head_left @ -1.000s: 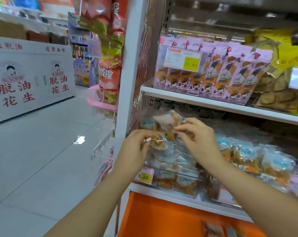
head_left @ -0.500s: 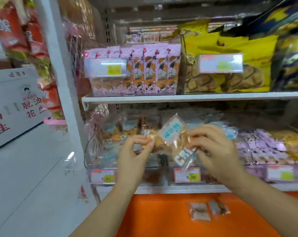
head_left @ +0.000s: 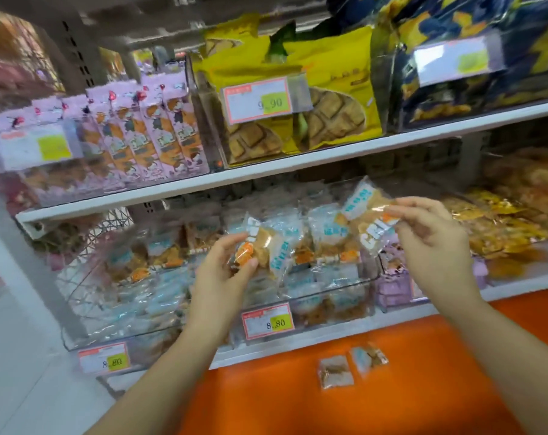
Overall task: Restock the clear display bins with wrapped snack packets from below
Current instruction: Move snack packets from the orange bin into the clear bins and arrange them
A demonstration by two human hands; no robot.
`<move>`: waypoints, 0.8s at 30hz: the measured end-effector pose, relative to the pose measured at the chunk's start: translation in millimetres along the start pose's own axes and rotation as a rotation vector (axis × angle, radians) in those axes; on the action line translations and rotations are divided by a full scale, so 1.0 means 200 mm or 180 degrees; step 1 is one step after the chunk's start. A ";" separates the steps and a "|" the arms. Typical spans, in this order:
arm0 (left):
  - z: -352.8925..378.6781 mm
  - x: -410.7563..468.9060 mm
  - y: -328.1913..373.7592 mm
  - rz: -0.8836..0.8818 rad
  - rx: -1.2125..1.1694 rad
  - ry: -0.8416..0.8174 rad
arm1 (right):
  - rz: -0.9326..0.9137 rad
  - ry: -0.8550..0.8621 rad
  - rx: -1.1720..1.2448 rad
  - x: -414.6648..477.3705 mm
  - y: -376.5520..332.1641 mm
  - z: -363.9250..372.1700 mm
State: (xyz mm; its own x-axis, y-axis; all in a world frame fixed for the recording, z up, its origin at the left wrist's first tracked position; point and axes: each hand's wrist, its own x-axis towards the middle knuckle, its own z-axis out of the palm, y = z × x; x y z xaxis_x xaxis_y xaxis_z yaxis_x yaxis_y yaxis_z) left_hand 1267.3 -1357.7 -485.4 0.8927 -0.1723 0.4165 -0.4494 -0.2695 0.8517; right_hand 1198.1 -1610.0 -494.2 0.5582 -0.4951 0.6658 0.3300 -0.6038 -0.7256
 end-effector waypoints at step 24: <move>-0.07 0.06 0.11 -0.1910 -0.2891 0.0422 | -0.0818 -0.0493 0.0199 -0.17 -0.03 0.33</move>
State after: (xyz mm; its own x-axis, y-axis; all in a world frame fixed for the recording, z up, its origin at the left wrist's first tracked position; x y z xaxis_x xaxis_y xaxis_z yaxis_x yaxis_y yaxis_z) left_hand 1268.0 -1351.9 -457.1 0.9788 -0.1284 -0.1597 0.2039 0.5325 0.8215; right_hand 1227.3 -1549.1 -523.7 0.5583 -0.2268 0.7981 0.5190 -0.6550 -0.5492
